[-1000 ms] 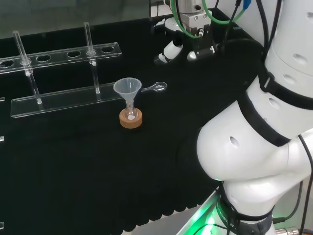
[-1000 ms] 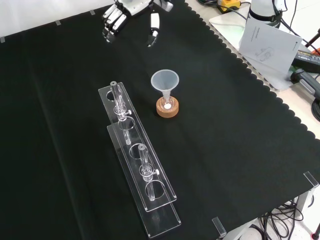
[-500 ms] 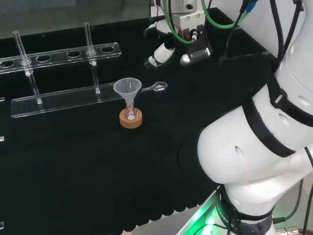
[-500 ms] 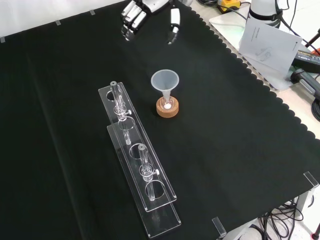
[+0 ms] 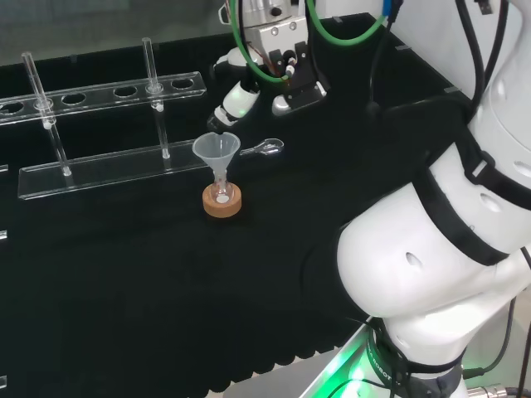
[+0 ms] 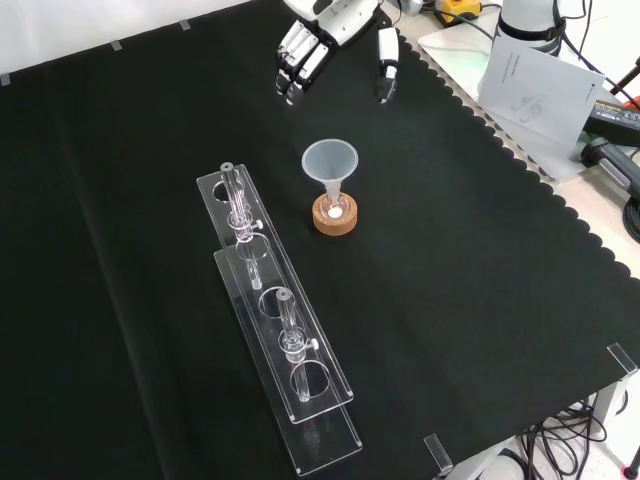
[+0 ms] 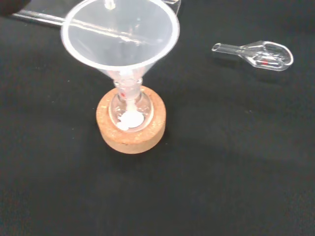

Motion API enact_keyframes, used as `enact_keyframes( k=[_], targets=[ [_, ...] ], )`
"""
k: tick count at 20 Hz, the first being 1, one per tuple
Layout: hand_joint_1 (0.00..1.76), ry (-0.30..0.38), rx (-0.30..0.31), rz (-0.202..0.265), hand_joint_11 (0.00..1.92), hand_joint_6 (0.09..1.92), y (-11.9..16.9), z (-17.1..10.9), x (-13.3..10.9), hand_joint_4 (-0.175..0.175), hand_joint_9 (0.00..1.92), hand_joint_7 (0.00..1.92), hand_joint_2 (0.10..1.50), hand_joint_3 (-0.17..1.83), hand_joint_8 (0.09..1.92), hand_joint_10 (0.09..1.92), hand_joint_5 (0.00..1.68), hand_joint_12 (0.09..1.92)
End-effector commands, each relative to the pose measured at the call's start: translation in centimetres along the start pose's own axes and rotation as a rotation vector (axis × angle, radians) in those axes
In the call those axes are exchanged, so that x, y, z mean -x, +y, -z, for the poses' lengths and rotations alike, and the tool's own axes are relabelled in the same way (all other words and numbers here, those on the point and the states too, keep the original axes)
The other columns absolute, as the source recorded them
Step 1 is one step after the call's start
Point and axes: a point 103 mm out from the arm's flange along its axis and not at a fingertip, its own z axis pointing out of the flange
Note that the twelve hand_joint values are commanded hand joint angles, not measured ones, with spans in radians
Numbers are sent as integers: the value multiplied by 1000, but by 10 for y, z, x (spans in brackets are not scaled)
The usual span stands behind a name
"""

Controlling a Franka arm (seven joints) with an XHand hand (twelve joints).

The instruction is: Remove the funnel from the round-bottom flask.

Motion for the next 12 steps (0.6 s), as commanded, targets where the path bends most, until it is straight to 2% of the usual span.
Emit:
enact_keyframes(
  k=[1, 6, 12],
  targets=[
    [525, -42, -47, -21, 193, 87, 11, -5, -20, 12, 52, 0, 680, 240, 332, 823, 81, 1505],
    [523, -52, -63, -30, 182, 87, 22, -10, -24, 6, 14, 0, 688, 222, 273, 849, 64, 1513],
    [536, -82, -80, -30, 187, 87, 35, -25, -33, 0, 38, 0, 694, 206, 317, 869, 77, 1516]
  ],
)
